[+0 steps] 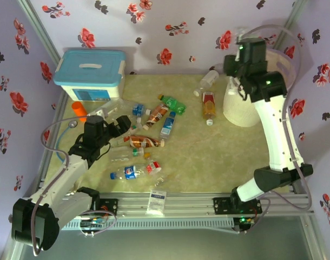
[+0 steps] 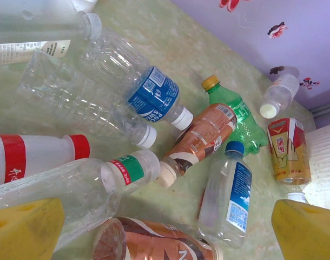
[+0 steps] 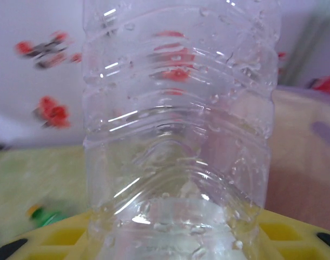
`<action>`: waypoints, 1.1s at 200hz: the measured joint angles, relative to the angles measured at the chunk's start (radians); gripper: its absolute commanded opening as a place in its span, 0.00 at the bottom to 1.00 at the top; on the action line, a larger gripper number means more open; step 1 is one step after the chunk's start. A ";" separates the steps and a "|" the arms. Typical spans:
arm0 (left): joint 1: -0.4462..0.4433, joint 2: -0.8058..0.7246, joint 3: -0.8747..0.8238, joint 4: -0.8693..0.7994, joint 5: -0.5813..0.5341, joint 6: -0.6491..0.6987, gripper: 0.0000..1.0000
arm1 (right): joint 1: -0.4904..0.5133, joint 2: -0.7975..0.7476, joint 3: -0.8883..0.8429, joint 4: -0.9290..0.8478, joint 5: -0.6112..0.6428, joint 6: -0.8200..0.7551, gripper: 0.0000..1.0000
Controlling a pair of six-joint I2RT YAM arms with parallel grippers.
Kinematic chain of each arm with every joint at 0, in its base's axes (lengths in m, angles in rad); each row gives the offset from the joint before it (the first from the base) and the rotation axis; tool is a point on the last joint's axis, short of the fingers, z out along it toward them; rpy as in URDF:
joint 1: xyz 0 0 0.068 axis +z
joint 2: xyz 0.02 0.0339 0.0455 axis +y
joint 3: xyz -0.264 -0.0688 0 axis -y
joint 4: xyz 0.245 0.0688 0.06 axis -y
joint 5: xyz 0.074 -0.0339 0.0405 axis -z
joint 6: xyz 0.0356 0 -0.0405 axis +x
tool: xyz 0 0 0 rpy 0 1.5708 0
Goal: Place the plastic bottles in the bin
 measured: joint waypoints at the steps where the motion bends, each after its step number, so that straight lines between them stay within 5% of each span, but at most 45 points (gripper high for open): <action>1: 0.000 0.000 0.000 0.000 0.000 0.000 0.98 | -0.010 0.003 0.002 0.004 0.000 0.000 0.51; 57: 0.000 0.000 -0.007 0.003 0.000 -0.003 0.98 | -0.232 0.111 0.019 0.174 0.055 -0.010 0.56; 156: 0.000 -0.002 -0.007 0.007 0.000 -0.003 0.98 | -0.344 0.249 -0.079 0.280 0.107 -0.059 0.53; 220: 0.000 -0.008 -0.007 0.006 0.000 -0.002 0.98 | -0.390 0.442 0.095 0.066 -0.024 -0.074 0.52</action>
